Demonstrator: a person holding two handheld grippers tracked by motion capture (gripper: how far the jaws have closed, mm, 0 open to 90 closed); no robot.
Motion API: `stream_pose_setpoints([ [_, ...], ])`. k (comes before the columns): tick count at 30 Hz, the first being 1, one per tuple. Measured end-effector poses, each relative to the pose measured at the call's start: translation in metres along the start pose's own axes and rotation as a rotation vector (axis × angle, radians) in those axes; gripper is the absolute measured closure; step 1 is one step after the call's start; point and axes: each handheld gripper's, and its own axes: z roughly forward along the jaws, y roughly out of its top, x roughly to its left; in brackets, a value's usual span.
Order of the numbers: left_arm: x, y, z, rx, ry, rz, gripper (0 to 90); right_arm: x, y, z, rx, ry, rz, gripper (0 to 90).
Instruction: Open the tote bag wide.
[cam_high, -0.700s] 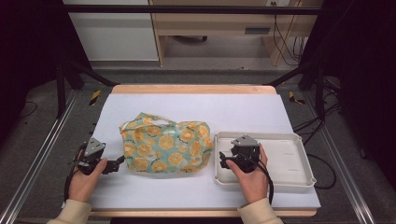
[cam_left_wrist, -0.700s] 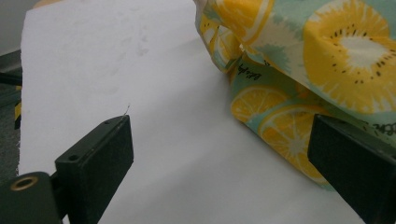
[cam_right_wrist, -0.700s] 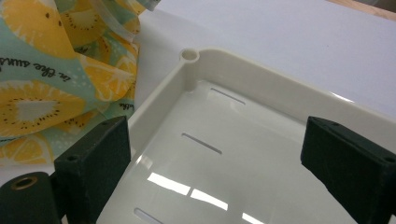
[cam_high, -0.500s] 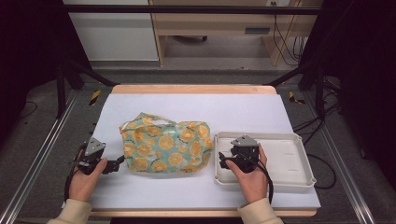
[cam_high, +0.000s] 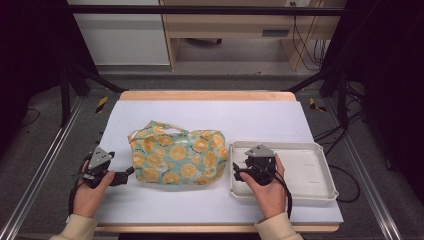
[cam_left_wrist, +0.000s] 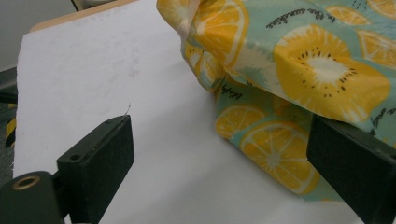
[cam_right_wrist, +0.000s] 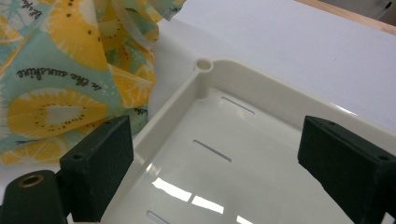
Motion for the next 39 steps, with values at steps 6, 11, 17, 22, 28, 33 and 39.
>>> stream_pose_setpoints([
  [6,-0.002,0.011,-0.009,-0.017,-0.013,0.027,7.3,0.006,0.009,-0.004,0.009,0.013,-0.036,14.5],
  [11,0.002,0.039,-0.022,-0.077,-0.027,0.028,7.3,0.008,0.037,-0.009,-0.031,0.076,-0.062,26.5],
  [17,0.003,0.074,-0.019,-0.031,-0.048,0.124,8.1,0.021,0.075,-0.003,-0.047,0.141,-0.134,36.3],
  [22,0.003,0.090,0.005,0.017,-0.030,0.189,8.8,0.032,0.099,0.017,-0.024,0.188,-0.152,34.9],
  [28,0.013,0.099,0.033,0.058,-0.064,0.166,10.0,0.030,0.113,0.050,0.045,0.192,-0.149,34.2],
  [33,0.016,0.094,0.051,0.097,-0.110,0.135,11.2,0.031,0.108,0.068,0.114,0.250,-0.135,60.7],
  [39,0.013,0.091,0.051,0.104,-0.114,0.145,28.8,0.038,0.104,0.057,0.058,0.293,-0.149,87.0],
])
